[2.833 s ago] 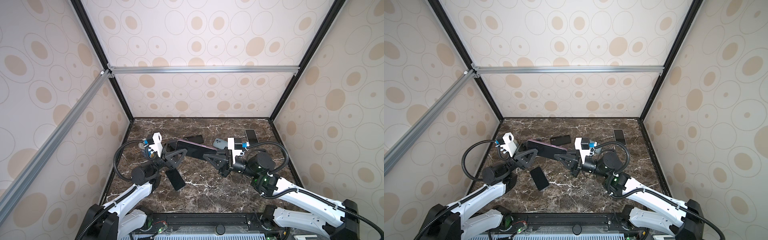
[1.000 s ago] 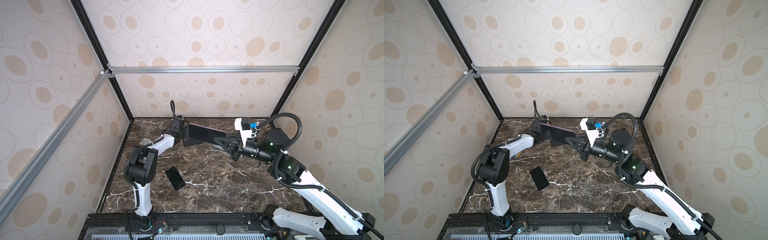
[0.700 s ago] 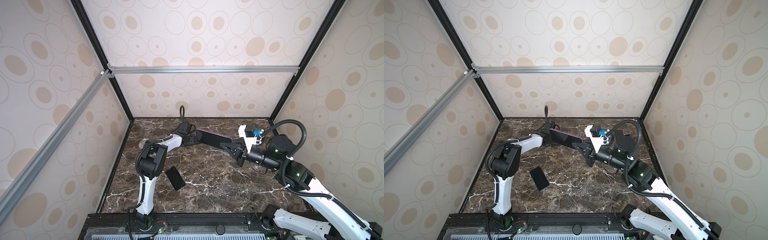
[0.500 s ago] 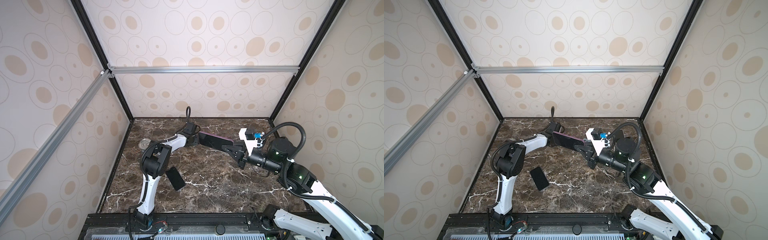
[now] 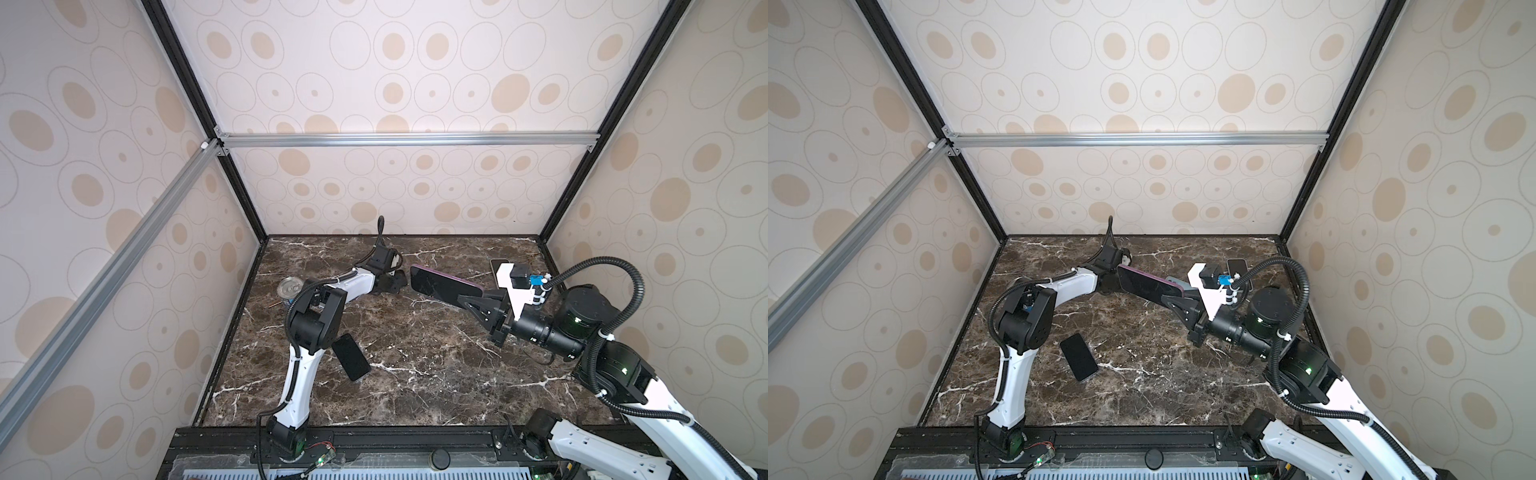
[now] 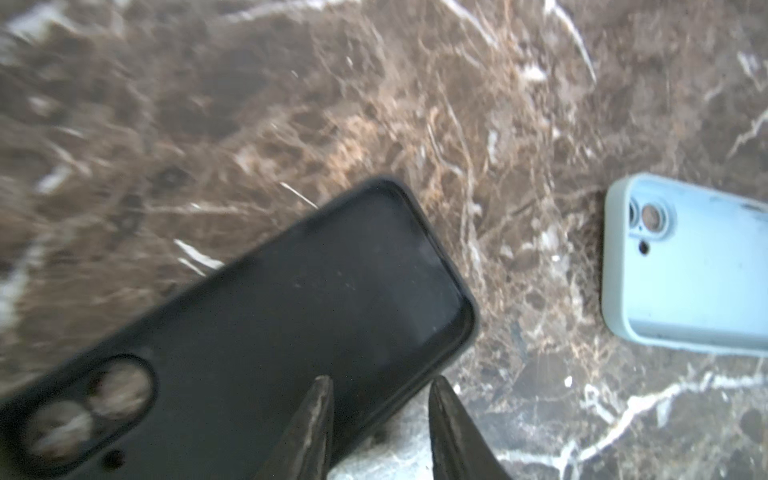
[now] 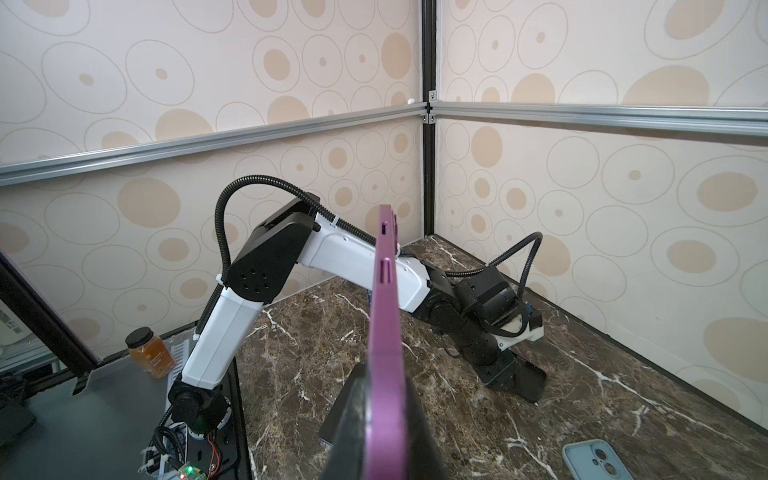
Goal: Put the phone into the phone case
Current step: 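Lower the left gripper onto the black phone case while the right gripper holds the phone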
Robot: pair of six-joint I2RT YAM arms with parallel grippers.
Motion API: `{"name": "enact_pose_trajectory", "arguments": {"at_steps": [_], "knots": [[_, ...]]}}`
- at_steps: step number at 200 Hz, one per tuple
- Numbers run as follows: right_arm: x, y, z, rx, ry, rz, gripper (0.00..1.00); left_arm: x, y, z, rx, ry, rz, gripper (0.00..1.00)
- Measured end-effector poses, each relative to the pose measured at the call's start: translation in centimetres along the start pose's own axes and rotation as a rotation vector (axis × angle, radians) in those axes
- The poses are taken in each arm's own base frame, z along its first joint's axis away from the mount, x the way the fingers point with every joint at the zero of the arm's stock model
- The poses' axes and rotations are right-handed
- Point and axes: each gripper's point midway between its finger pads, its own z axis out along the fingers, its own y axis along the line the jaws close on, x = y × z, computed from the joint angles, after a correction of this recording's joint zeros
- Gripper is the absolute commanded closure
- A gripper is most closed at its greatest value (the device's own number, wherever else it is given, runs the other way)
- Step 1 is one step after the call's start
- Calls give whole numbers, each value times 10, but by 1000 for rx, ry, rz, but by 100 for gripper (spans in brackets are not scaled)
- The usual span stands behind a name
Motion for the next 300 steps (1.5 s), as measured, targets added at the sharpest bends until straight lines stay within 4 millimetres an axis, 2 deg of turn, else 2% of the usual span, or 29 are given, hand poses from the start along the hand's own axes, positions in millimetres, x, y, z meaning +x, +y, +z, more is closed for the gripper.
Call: {"name": "enact_pose_trajectory", "arguments": {"at_steps": [62,82,111,179,223,271,285,300], "knots": [[1,-1,-2,11,-2,20,100,9,-17,-2,108,9,72,62],[1,-1,-2,11,-3,31,100,17,-23,-6,135,25,99,65],[1,-2,-4,17,-7,43,100,40,-35,-16,175,76,155,87],[9,-9,-15,68,-24,55,100,88,-65,-37,272,161,329,100],[9,-11,-17,87,-27,54,100,123,-87,-56,323,202,515,100],[7,-12,-16,89,-24,48,100,173,-116,-85,451,251,766,100],[7,-12,-16,89,-22,48,100,179,-120,-92,471,245,802,77],[8,-13,-13,92,-15,51,100,174,-122,-99,468,215,819,62]]}}
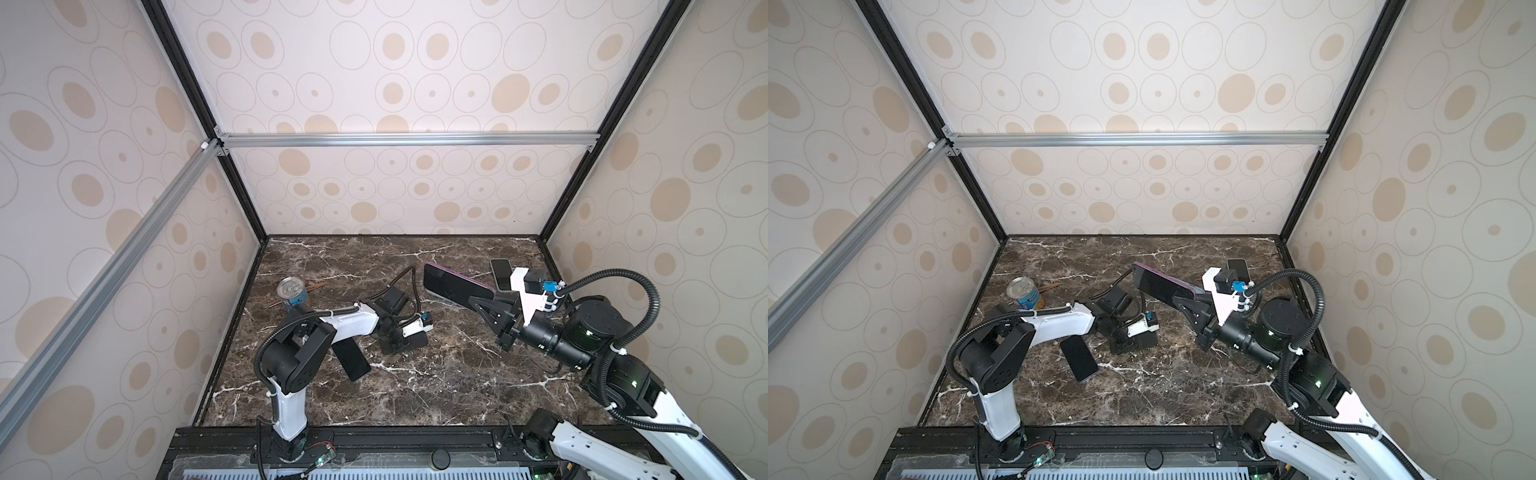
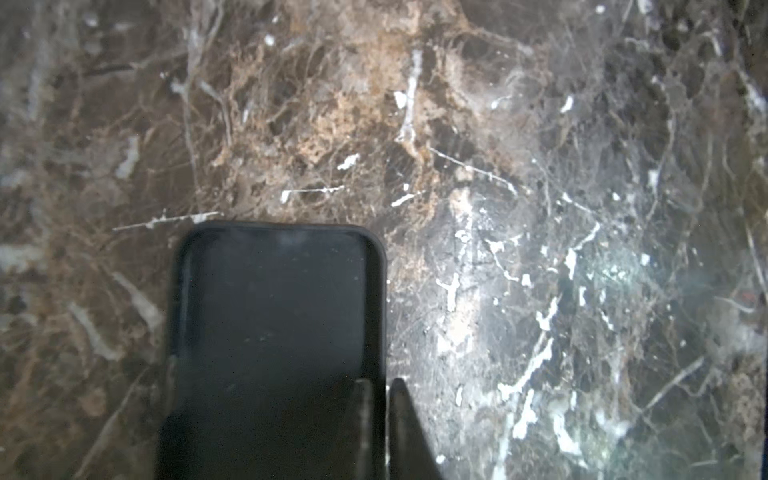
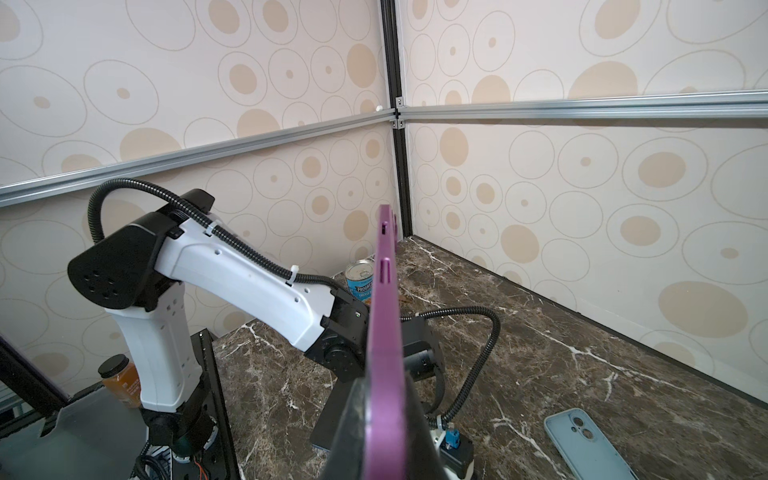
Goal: Put the phone into the phone case
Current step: 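Lower the left gripper onto the black phone case while the right gripper holds the phone, then carry the pink-framed phone over the black case with the right gripper while the left holds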
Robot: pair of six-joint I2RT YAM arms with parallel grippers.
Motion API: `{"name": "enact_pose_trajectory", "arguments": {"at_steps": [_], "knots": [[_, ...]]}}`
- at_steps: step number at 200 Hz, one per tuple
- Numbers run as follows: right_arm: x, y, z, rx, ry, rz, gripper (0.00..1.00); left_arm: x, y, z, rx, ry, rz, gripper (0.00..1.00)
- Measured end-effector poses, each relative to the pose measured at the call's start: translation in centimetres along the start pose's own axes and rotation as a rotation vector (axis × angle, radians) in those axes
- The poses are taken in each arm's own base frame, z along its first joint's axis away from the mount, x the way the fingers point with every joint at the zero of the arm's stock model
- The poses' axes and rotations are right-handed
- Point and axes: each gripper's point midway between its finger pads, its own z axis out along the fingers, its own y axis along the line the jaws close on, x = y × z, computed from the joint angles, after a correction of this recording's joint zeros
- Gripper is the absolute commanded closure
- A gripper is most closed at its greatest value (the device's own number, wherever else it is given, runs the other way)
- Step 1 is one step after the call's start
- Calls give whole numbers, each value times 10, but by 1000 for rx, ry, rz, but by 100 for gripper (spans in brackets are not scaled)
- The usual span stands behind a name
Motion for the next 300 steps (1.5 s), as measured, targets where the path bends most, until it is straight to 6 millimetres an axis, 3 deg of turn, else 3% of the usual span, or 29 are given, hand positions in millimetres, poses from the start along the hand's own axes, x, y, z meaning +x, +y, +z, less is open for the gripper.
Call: {"name": "enact_pose_trajectory", "arguments": {"at_steps": [15,42,67,92,127,171,194,243,300], "knots": [[1,-2,2,12,6,8,100,-13,4,-13,-45,-41,8,54],[5,-10,5,53,20,29,100,-40,14,-48,-153,-128,-29,53],[9,-24,4,134,37,69,100,-58,7,-87,-206,-245,-99,52],[16,-45,5,259,85,91,100,-46,-10,-120,-238,-362,-257,42],[32,-77,17,442,231,82,100,-14,-15,-138,-280,-436,-538,41],[101,-89,53,482,513,126,100,0,2,-165,-370,-517,-769,36],[141,-85,72,425,633,199,100,11,9,-162,-385,-519,-832,36],[233,-87,100,314,805,531,100,58,20,-116,-355,-406,-984,38],[268,-70,128,173,876,794,100,67,24,-91,-257,-412,-1054,38]]}}
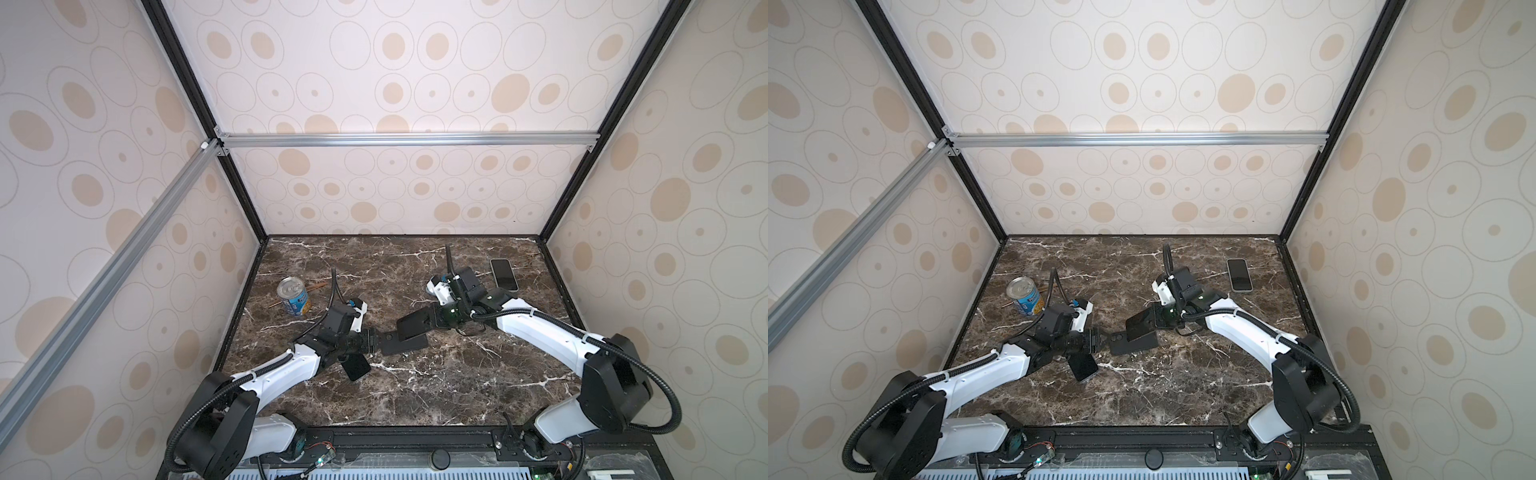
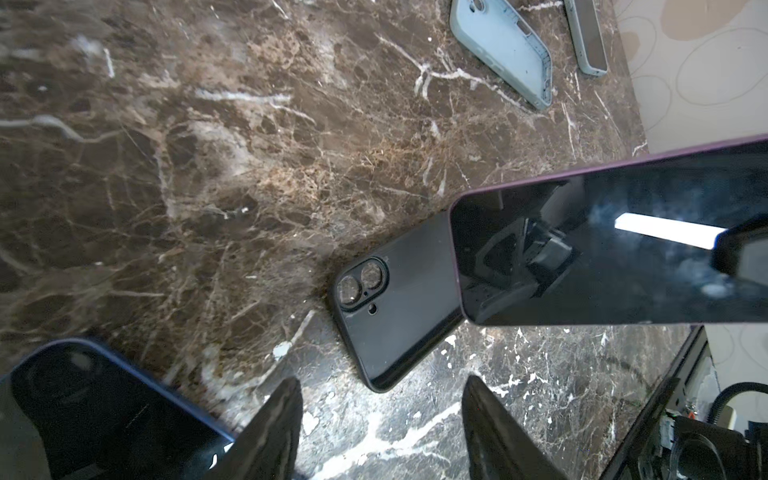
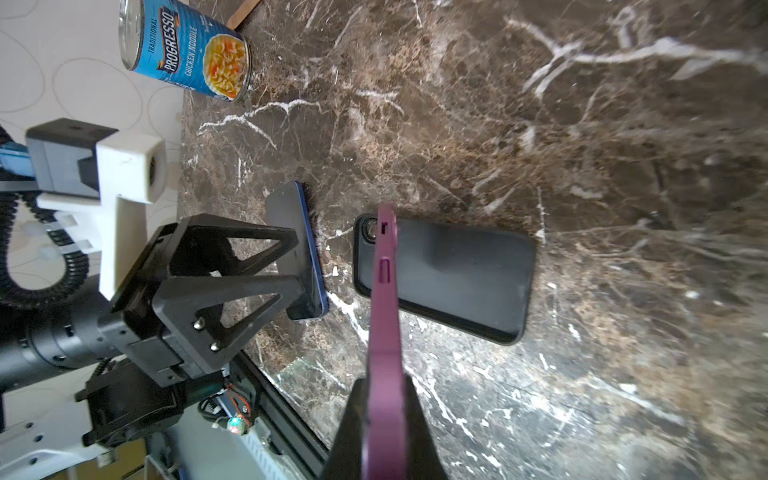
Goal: Put the phone into the phone case
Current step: 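Carry the pink-framed phone over the black case with the right gripper while the left holds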
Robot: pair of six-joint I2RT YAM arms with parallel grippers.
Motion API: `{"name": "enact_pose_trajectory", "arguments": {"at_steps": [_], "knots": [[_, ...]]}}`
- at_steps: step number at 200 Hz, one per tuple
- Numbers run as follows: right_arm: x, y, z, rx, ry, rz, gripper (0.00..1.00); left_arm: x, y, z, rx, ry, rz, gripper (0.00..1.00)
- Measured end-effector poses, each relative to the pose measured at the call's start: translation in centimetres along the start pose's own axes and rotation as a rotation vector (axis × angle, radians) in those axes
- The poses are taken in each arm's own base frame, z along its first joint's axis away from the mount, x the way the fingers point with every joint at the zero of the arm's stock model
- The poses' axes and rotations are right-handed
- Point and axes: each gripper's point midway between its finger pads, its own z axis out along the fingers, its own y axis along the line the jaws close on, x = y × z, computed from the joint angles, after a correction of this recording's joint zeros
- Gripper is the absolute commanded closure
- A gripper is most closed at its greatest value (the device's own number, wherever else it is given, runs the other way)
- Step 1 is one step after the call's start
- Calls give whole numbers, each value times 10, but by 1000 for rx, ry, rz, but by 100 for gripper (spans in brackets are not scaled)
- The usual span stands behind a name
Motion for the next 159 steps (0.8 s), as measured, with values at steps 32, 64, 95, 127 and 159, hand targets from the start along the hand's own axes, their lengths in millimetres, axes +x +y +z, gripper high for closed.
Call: {"name": "enact_pose_trajectory", "arguments": {"at_steps": [32,64,95,127,159], "knots": [[11,-7,17,-27,62,65,100,2,-1,10,33,21,-14,38],[19,-11,23,-37,86,99,100,7,1,20,47,46,-21,39],[19,-13,24,-47,82,104,100,24,8,34,52,119,-49,40],[23,-24,28,-48,79,132,100,21,3,37,84,116,-59,40],[26,-28,27,-70,55,147,100,16,-1,38,107,101,-63,41]]}}
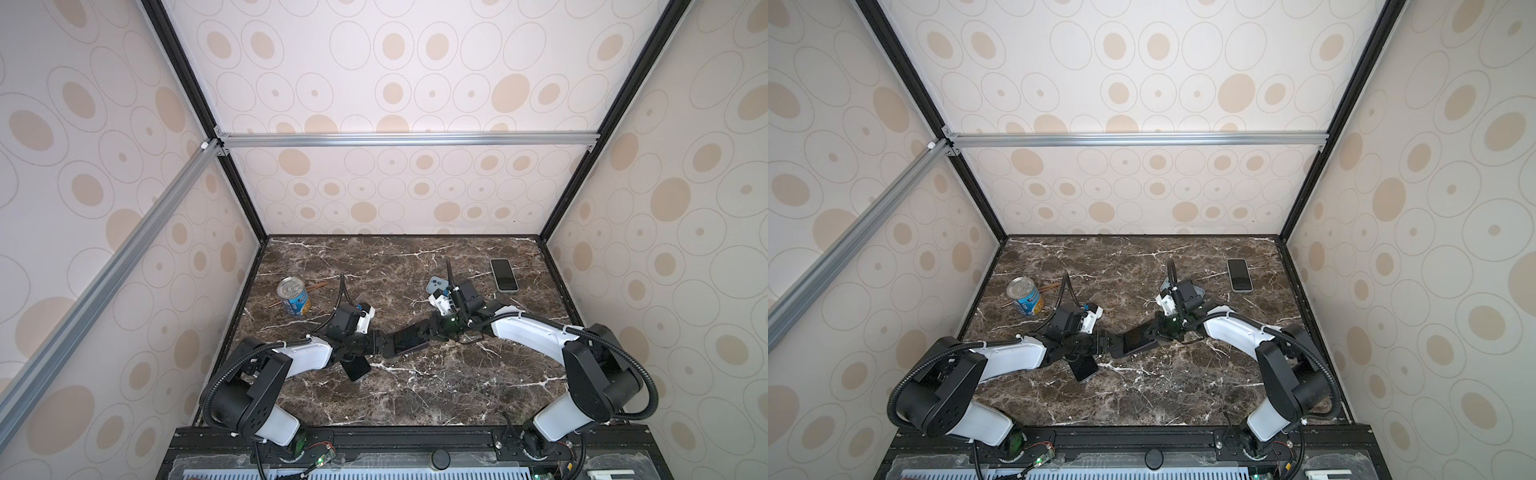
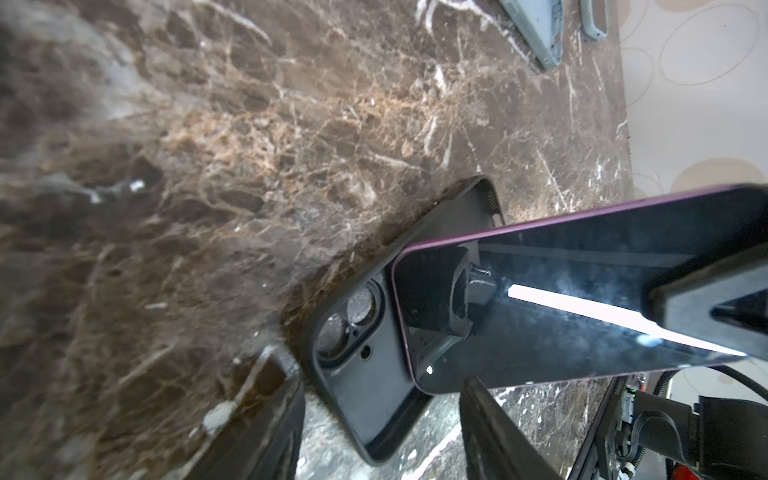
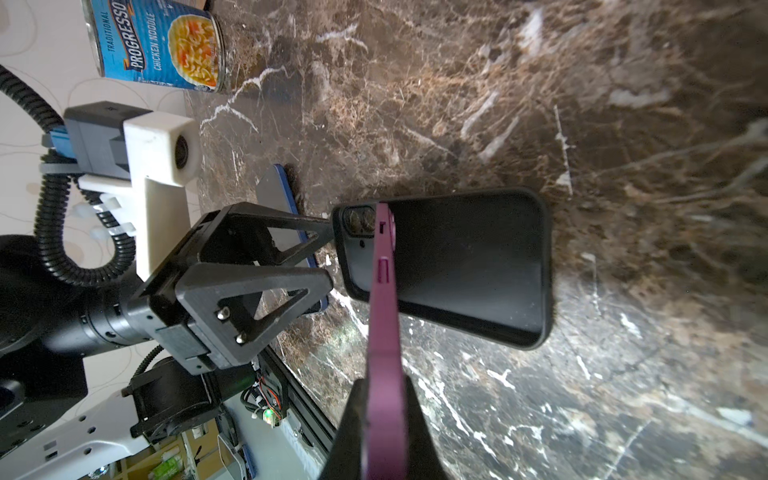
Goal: Put the phone into the phone case
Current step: 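Carry the pink-framed phone over the black case with the right gripper while the left holds, then lower the pink-framed phone face-up into the black case with the right gripper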
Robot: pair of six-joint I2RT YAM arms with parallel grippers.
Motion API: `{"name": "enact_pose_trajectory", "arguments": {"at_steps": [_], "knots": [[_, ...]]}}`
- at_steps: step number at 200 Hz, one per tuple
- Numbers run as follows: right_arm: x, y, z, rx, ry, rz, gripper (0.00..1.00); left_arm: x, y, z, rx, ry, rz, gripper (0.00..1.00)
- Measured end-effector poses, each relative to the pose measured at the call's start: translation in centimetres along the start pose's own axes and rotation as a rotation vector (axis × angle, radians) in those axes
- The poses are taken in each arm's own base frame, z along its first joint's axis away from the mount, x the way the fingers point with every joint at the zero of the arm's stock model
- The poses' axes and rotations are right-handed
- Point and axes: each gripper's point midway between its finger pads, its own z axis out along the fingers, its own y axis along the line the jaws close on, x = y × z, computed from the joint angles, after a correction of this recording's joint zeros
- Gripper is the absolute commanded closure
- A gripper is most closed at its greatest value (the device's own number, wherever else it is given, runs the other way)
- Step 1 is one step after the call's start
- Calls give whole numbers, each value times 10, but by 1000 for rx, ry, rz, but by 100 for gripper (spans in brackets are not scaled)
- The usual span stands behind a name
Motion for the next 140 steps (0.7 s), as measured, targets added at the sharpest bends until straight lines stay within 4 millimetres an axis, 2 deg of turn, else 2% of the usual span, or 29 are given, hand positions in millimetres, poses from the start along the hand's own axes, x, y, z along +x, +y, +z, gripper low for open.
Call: {"name": "enact_pose_trajectory", "arguments": {"at_steps": [140], "knots": [[5,-4,11,-121,-65,88,100,5,-13,11,142,30,-92,41]]}}
